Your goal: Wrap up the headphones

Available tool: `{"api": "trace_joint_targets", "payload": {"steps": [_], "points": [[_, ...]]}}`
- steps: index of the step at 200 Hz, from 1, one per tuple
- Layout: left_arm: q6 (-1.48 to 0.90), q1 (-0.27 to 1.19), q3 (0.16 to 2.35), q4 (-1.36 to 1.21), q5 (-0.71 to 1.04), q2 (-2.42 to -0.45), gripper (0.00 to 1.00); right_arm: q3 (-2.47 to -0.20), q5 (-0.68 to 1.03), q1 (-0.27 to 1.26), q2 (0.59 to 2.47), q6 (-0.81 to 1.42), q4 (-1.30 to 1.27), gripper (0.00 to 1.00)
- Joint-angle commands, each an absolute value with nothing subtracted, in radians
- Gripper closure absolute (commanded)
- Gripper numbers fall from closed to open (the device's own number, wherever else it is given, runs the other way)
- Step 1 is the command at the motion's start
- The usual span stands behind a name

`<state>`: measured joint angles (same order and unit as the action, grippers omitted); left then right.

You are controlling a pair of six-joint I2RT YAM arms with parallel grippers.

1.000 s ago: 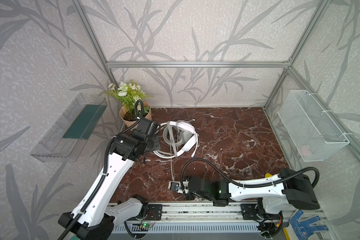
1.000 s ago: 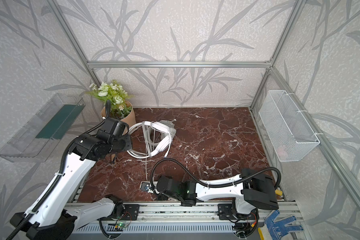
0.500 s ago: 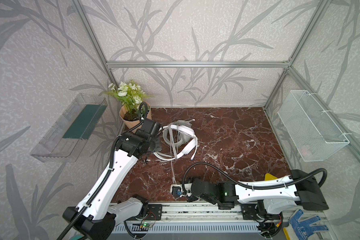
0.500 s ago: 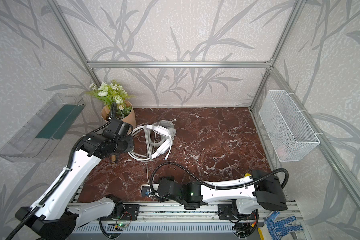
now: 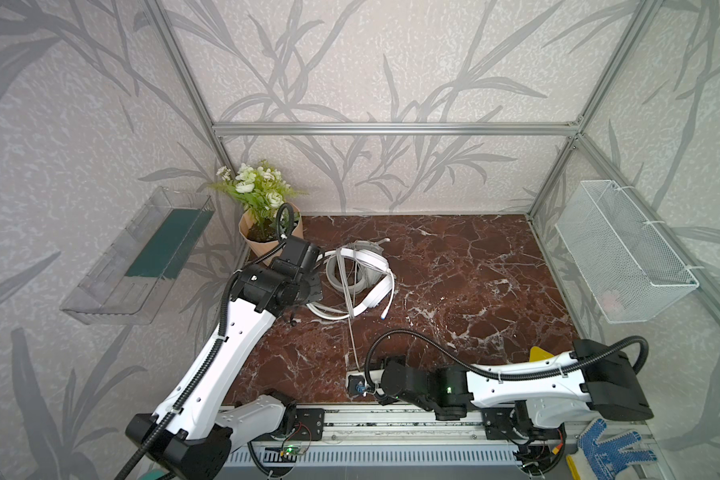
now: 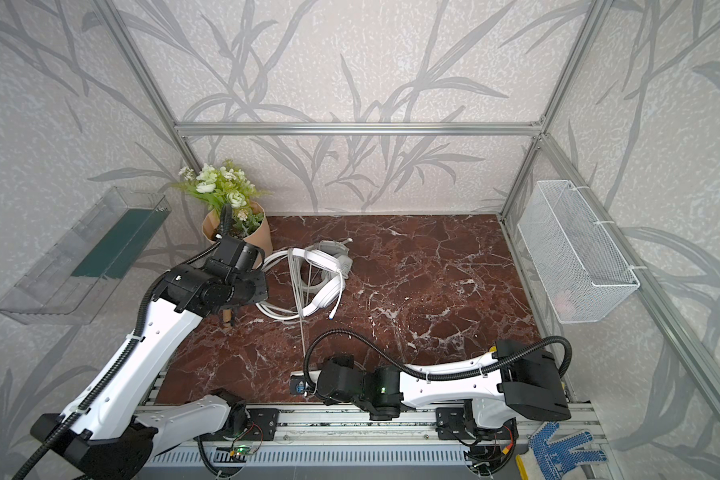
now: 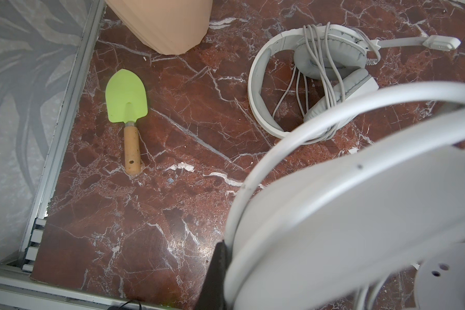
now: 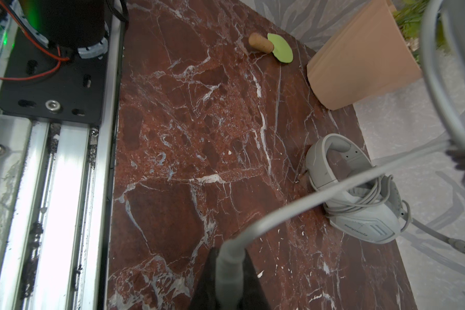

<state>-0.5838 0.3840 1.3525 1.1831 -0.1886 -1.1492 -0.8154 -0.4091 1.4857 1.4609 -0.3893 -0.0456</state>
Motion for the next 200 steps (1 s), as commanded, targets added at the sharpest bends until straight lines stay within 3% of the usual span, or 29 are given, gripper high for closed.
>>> {"api": "trace_joint_targets", "payload": {"steps": [1, 77, 200], "points": [[-0.597, 0.374, 1.381, 1.13, -0.195, -1.142, 1.0, -0.808, -0.38, 1.49, 1.464, -0.355, -0.018, 1.0], [-0.59, 0.369, 1.339, 1.108, -0.178, -1.173, 1.0, -0.868, -0.174, 1.51, 1.395, -0.375, 0.037, 1.0], [-0.559, 0.369, 1.216, 1.069, -0.111, -1.213, 1.0, -1.013, -0.574, 1.513, 1.392, -0.72, 0.071, 1.0]]}}
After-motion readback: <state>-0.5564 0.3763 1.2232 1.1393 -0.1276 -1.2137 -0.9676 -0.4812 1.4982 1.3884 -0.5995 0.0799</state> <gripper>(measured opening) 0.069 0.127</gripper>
